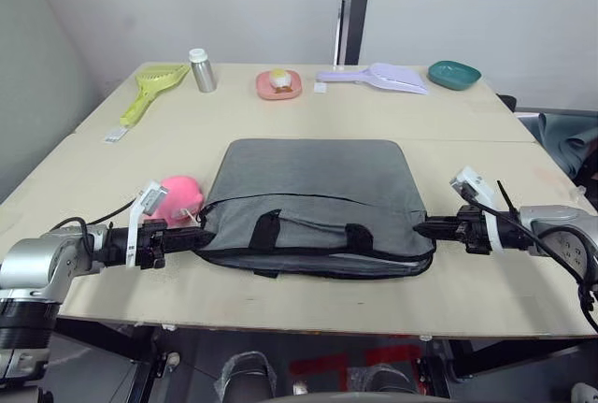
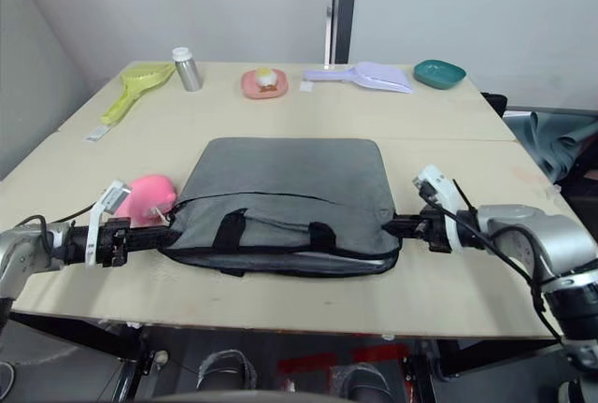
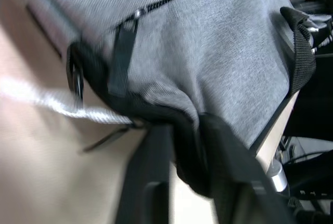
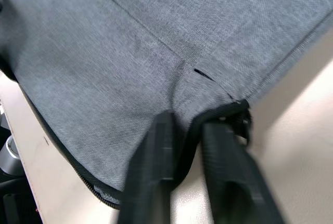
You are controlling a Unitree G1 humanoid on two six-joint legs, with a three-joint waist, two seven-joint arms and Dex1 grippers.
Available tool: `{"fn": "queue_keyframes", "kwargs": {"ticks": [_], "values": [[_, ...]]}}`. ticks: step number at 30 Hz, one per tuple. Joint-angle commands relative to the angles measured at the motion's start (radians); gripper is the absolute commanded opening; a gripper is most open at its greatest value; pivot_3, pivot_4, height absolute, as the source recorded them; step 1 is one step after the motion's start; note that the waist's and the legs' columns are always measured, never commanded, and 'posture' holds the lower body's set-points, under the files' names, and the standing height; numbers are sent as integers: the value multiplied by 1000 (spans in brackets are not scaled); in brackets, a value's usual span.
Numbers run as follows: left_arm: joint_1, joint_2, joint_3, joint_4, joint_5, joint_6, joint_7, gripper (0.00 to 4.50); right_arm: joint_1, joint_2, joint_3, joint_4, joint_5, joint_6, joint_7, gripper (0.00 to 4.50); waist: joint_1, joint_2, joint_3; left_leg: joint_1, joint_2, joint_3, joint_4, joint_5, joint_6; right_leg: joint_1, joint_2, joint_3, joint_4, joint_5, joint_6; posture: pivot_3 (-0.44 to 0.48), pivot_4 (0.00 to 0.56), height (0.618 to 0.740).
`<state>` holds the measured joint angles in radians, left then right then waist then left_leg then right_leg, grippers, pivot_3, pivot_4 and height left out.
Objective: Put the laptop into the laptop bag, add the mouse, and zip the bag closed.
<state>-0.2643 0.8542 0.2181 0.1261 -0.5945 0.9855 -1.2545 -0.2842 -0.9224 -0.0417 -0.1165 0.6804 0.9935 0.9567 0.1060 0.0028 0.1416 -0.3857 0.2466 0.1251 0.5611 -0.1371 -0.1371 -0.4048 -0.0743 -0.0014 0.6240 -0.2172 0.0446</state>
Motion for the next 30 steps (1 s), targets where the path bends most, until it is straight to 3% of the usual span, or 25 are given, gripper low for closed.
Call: {"fn": "queue_keyframes", "kwargs": {"ticks": [1,4,7,12,18,23,30], "values": [[-19,50,30,-14,-20,-35,-20,2525,18,-46,-59,-10,24,-3,61,2367,0,0,0,0,0,0,1,0,0,0,0,0,0,0,0,0,150,740],[-3,88,47,-7,1,-91,-22,3595,45,-92,-101,4,23,-3,95,3368,0,0,0,0,0,0,1,0,0,0,0,0,0,0,0,0,150,740],[5,135,89,-3,-30,-96,-50,3639,76,-150,-152,13,19,-23,137,4424,0,0,0,0,0,0,1,0,0,0,0,0,0,0,0,0,150,740],[152,266,225,-212,-67,-193,-199,3639,33,-219,-290,-27,57,-80,196,4474,-9,0,0,0,0,2,1,-1,1,0,0,2,-1,0,0,0,150,740],[33,269,255,-283,-137,-256,-194,3639,-89,-110,-233,-201,118,-143,169,4474,-5,-1,0,3,2,2,1,-1,1,0,0,2,4,0,0,0,150,740],[-24,249,219,-468,-224,-293,-202,3639,-239,119,-8,-204,87,-168,108,2987,-12,-1,-1,1,1,3,8,-1,2,-1,-1,3,7,0,0,0,150,740],[-18,239,210,-503,-258,-309,-186,3639,-313,303,224,-25,-106,-313,122,595,-12,-1,-1,-5,1,3,9,-1,2,-8,0,3,9,0,0,0,150,740]]}}
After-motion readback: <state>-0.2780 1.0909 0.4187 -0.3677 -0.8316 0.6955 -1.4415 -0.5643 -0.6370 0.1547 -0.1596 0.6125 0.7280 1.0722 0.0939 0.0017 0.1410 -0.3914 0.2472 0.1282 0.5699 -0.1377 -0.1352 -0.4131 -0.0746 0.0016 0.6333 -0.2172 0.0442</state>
